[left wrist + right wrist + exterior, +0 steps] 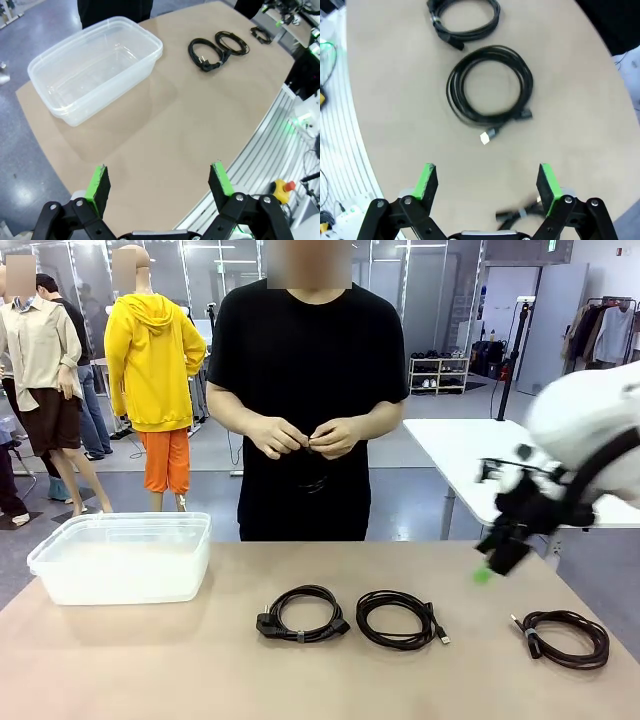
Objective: Organize and store the cables.
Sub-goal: Place the Power Cable into the Organizing box.
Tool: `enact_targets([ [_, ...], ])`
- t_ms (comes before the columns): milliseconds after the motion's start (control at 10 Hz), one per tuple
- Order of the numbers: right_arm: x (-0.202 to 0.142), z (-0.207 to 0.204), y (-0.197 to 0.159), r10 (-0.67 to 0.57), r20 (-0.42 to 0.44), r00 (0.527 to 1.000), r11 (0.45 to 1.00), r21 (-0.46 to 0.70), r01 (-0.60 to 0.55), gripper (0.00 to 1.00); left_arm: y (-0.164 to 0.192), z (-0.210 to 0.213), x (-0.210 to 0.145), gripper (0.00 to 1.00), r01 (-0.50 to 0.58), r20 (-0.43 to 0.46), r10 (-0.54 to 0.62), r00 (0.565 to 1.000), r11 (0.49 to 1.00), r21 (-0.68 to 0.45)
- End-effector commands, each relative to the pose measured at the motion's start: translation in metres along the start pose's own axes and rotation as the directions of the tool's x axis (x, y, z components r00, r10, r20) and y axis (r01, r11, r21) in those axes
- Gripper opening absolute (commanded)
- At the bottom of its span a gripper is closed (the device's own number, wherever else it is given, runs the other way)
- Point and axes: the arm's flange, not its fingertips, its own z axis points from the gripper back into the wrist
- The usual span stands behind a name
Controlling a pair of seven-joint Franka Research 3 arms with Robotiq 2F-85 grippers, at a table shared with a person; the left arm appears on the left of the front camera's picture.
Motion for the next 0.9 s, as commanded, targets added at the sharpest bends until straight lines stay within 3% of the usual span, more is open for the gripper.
enact_targets([
  [0, -0.070, 0.026, -0.010, 0.036, 0.090, 0.995, 0.999, -0.003, -0.036, 1.00, 0.000, 0.001, 0.000, 1.00, 0.015, 0.009, -0.015, 1.000, 1.000, -0.016],
  [200, -0.146, 0.052, -0.024, 0.045, 0.150, 0.988, 0.999, -0.019, -0.042, 1.00, 0.000, 0.001, 0.000, 1.00, 0.015, 0.009, -0.015, 1.000, 1.000, -0.016],
  [300, -0.185, 0.059, -0.033, 0.041, 0.225, 0.973, 0.999, 0.001, -0.042, 1.00, 0.000, 0.001, 0.000, 1.00, 0.015, 0.009, -0.015, 1.000, 1.000, -0.016],
  [400, -0.215, 0.056, -0.039, 0.120, 0.273, 0.954, 0.992, 0.012, -0.128, 1.00, 0.000, 0.001, 0.000, 1.00, 0.015, 0.009, -0.015, 1.000, 1.000, -0.016],
  [800, -0.293, 0.052, -0.052, 0.181, 0.443, 0.878, 0.982, -0.124, -0.140, 1.00, 0.000, 0.001, 0.000, 1.00, 0.015, 0.009, -0.015, 1.000, 1.000, -0.016],
])
